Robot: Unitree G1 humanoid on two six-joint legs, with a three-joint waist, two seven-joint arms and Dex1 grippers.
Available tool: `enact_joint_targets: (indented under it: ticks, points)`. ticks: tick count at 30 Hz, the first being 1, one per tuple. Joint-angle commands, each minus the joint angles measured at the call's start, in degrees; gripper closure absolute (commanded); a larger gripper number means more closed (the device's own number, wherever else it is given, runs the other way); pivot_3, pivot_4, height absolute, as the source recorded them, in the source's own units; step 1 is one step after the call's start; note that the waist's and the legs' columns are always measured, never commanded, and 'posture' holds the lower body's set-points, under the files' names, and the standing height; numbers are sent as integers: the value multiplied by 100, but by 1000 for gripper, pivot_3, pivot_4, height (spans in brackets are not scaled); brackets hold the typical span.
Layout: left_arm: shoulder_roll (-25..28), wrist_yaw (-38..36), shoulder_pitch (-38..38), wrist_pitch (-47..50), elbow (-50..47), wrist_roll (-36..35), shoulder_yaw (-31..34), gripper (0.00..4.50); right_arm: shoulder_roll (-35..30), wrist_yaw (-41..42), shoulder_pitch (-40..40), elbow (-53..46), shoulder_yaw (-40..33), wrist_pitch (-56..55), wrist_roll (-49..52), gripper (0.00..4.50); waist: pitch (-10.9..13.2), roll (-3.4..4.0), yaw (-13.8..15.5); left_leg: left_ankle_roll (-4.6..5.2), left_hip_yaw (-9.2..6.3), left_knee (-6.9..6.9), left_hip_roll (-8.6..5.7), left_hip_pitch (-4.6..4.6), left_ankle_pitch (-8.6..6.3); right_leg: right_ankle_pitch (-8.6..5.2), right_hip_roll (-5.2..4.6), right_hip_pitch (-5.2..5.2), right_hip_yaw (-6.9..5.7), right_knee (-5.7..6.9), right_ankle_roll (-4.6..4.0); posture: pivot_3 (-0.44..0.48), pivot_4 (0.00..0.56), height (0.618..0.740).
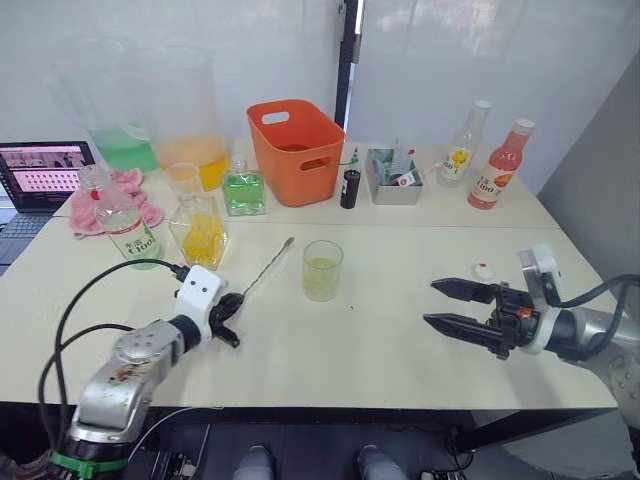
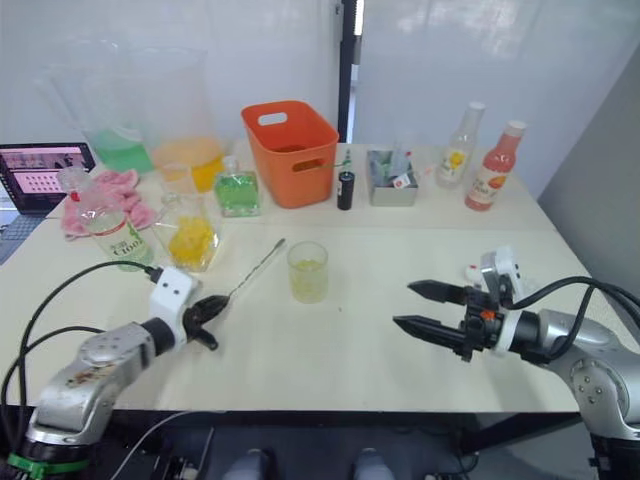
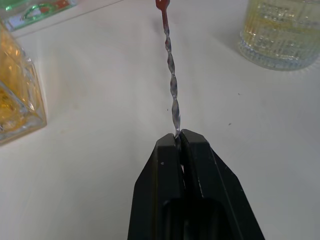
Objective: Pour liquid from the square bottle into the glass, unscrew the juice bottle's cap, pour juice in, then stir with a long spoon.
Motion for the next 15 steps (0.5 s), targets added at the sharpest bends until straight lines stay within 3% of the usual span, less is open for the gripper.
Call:
enact_joint_targets:
  ticks: [1, 7, 15]
  points:
    - [328, -730, 233, -584, 14, 2, -57, 4477, 119, -113, 42, -162, -62, -158, 17, 0, 0, 0, -3, -1, 0, -2, 0, 0, -1, 0, 0, 0, 0, -1, 0, 0, 150, 725]
    - [704, -1258, 409, -941, 622, 155, -104, 4477, 207, -240, 115, -285, -62, -141, 64, 0, 0, 1, -4, -1, 1, -5, 2, -3, -1, 0, 0, -6, 0, -1, -3, 0, 150, 725]
    - [715, -1264, 447, -865, 677, 134, -117, 1858, 230, -268, -19, -190, 7, -243, -23, 0, 0, 2, -17, -3, 2, -9, 5, 3, -2, 0, 0, -6, -1, 2, -7, 0, 150, 725]
